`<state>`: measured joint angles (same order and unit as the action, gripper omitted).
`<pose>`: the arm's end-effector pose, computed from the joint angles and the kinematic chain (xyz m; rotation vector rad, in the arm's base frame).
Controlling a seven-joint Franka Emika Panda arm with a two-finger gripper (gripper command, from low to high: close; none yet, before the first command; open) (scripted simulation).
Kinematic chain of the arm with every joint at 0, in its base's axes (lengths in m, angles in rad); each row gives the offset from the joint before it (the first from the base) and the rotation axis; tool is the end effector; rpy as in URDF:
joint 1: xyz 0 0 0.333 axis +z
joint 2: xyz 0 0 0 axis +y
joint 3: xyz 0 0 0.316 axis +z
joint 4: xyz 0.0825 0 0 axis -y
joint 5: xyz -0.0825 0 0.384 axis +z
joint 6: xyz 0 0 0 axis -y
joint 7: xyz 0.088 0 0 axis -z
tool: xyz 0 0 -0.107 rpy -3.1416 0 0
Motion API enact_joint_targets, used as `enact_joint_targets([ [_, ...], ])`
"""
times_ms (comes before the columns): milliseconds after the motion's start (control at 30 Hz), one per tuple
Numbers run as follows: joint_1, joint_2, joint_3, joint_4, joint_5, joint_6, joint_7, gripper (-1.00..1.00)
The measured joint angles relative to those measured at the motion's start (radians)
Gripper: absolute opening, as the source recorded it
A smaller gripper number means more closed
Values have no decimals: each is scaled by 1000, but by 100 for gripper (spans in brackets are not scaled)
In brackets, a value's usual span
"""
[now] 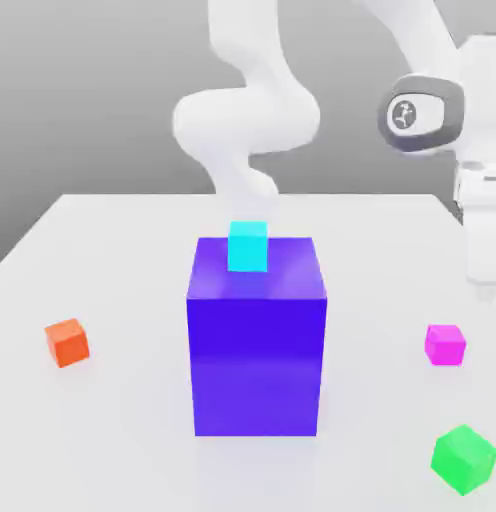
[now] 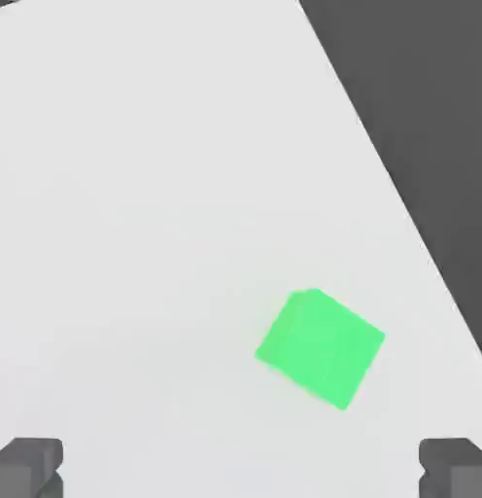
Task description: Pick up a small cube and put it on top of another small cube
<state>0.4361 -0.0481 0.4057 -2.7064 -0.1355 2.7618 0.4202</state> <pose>0.2746 0.3134 0.2517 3.0168 0.8439 0.1941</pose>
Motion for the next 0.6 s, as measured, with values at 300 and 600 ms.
enact_joint_targets([
  [300, 156, 254, -71, -37, -161, 175, 40, 0],
  [600, 301, 368, -244, -10, -283, 262, 133, -100],
])
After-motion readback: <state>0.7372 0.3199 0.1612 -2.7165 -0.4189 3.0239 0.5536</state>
